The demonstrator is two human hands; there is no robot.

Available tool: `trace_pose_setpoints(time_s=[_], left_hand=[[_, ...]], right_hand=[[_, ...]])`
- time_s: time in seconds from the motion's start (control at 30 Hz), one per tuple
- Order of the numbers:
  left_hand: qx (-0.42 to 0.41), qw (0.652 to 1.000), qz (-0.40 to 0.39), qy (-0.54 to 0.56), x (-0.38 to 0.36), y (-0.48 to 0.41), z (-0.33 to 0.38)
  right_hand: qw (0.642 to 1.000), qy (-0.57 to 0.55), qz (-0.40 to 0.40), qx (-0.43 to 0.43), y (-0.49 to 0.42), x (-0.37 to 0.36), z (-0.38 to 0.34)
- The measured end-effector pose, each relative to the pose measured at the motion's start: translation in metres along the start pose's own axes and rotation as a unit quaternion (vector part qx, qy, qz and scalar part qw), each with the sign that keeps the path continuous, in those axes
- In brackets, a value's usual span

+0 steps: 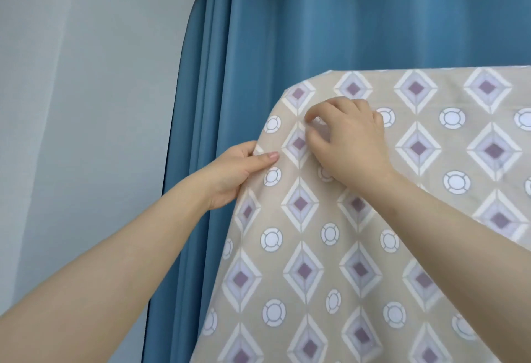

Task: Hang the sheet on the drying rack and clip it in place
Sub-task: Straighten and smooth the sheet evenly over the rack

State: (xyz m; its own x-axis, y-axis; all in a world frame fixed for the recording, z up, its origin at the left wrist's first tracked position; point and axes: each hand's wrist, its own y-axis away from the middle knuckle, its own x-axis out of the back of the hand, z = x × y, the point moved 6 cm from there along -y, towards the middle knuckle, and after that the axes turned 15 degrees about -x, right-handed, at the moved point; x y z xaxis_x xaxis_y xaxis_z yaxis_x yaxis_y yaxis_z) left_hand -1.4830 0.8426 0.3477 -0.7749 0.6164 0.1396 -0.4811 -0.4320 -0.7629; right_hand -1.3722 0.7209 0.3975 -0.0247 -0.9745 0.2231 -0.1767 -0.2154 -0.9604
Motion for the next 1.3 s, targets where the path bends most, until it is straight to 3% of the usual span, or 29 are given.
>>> trace_pose_setpoints(time_s=[0.2, 0.67, 0.8, 0.93, 1.0, 1.1, 1.17, 1.23, 1.3], left_hand=[[0.020, 0.998, 0.004, -0.061, -0.006, 0.059, -0.027], [0.199, 0.975, 0.030, -0.093, -0.018, 0.212, -0.101], [0.287, 0.952, -0.015, -0.109, -0.023, 0.265, -0.121], [0.382, 0.902, -0.067, -0.190, -0.021, 0.325, -0.144], [0.388, 0.882, -0.012, -0.267, -0.011, 0.339, -0.150], [0.339, 0.868, 0.142, -0.335, 0.011, 0.342, -0.147], [0.374, 0.881, 0.103, -0.271, 0.008, 0.346, -0.158], [0.435, 0.863, 0.012, -0.256, 0.003, 0.357, -0.172], [0.414, 0.845, 0.047, -0.336, 0.011, 0.352, -0.177]], right_hand=[[0.997, -0.055, -0.038, -0.034, 0.071, -0.017, 0.029], [0.958, -0.148, -0.219, -0.115, 0.226, -0.054, 0.076], [0.940, -0.157, -0.274, -0.127, 0.271, -0.060, 0.088], [0.909, -0.172, -0.349, -0.146, 0.314, -0.071, 0.087], [0.894, -0.166, -0.388, -0.150, 0.335, -0.076, 0.087], [0.876, -0.154, -0.426, -0.166, 0.356, -0.079, 0.093], [0.869, -0.144, -0.439, -0.178, 0.364, -0.082, 0.098], [0.867, -0.140, -0.438, -0.191, 0.369, -0.084, 0.099], [0.865, -0.146, -0.432, -0.211, 0.370, -0.086, 0.101]])
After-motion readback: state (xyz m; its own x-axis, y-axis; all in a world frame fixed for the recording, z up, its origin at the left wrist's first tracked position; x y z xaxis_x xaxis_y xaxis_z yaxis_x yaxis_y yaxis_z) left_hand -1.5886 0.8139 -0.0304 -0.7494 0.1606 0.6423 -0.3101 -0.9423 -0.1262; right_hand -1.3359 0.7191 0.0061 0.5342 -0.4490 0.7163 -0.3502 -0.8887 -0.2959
